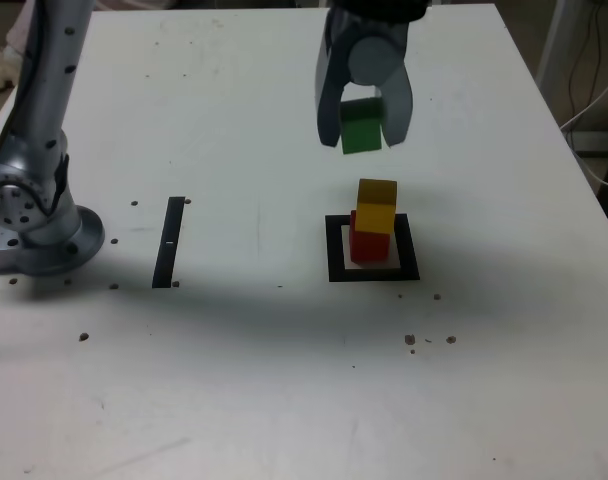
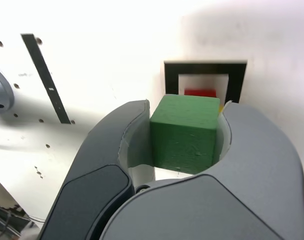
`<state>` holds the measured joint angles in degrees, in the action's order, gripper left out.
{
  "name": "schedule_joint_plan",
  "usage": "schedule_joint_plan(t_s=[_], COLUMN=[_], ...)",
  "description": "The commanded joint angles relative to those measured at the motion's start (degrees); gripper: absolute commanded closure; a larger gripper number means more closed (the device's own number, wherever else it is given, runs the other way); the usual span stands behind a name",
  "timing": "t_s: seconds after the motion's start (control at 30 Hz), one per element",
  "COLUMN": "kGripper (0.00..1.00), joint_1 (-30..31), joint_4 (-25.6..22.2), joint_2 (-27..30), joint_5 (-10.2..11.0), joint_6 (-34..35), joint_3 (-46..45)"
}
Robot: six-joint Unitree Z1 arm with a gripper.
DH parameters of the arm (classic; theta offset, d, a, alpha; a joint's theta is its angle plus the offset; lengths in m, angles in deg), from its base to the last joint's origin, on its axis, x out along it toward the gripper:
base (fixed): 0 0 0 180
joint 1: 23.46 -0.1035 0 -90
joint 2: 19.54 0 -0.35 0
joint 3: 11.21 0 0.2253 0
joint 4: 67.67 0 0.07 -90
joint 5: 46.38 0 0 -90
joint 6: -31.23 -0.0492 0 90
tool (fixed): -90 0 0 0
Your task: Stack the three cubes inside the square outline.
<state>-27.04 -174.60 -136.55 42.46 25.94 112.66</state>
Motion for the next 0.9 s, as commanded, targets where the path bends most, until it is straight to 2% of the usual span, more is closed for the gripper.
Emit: schedule_joint_plan(t_s=[0.0,0.5,0.87], kGripper=[0.75,0.75,0.75], joint_1=[1.0,8.1,8.2], joint_4=[-0.9,-1.0,-0.8], joint_2=[-0.3,-3.3,-4.0], joint_5=[-0.3,-1.4,-0.5], joint_6=[0.5,3.4,3.8], joint_3=[0.3,1.3,1.9])
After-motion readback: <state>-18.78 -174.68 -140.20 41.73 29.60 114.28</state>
